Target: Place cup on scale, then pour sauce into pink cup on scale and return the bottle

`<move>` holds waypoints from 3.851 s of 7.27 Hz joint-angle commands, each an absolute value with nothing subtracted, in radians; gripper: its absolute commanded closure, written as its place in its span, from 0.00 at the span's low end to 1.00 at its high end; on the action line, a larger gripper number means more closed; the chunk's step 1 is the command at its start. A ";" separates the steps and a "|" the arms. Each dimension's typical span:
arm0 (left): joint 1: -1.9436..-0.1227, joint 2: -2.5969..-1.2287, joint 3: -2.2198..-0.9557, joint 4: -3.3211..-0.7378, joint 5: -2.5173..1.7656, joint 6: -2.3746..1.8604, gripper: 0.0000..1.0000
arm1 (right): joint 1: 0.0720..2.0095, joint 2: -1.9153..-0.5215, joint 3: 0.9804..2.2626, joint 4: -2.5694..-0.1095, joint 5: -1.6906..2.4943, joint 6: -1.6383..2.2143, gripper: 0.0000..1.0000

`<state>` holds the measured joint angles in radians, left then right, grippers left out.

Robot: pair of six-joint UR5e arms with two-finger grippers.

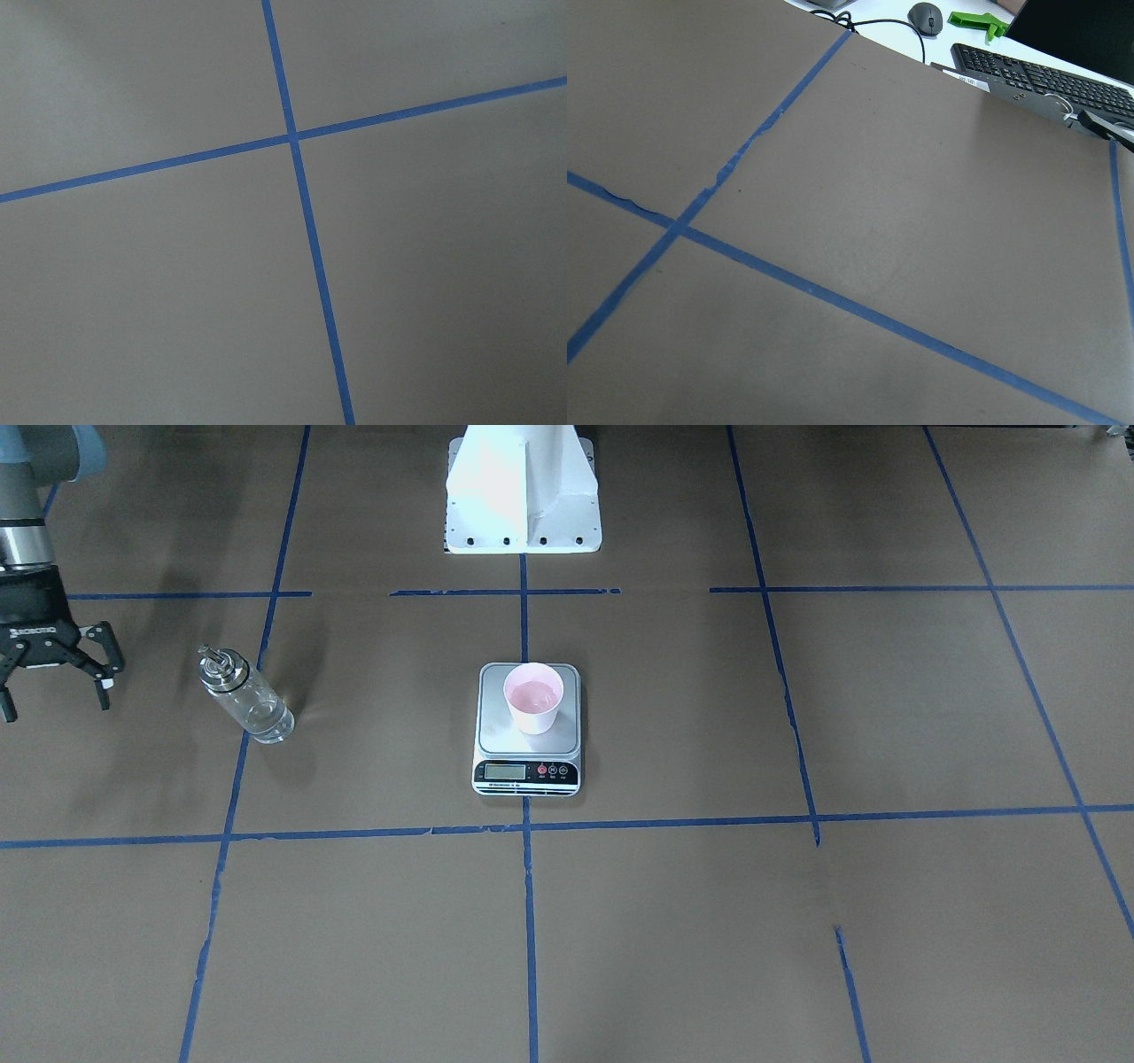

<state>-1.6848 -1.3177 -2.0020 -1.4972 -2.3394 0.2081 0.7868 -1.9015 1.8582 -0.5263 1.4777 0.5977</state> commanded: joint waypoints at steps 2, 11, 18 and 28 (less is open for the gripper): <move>-1.684 -1.318 -2.003 -1.497 -2.342 0.209 0.00 | 1.331 -1.791 1.859 -0.797 2.109 0.309 0.00; -1.683 -1.318 -1.997 -1.500 -2.342 0.209 0.00 | 1.549 -1.778 1.902 -1.592 2.269 0.098 0.00; -1.611 -1.318 -1.967 -1.502 -2.342 0.210 0.00 | 1.514 -1.779 1.899 -1.611 2.312 0.083 0.00; -1.597 -1.319 -1.864 -1.493 -2.417 0.195 0.00 | 1.511 -1.784 1.885 -1.603 2.312 0.084 0.00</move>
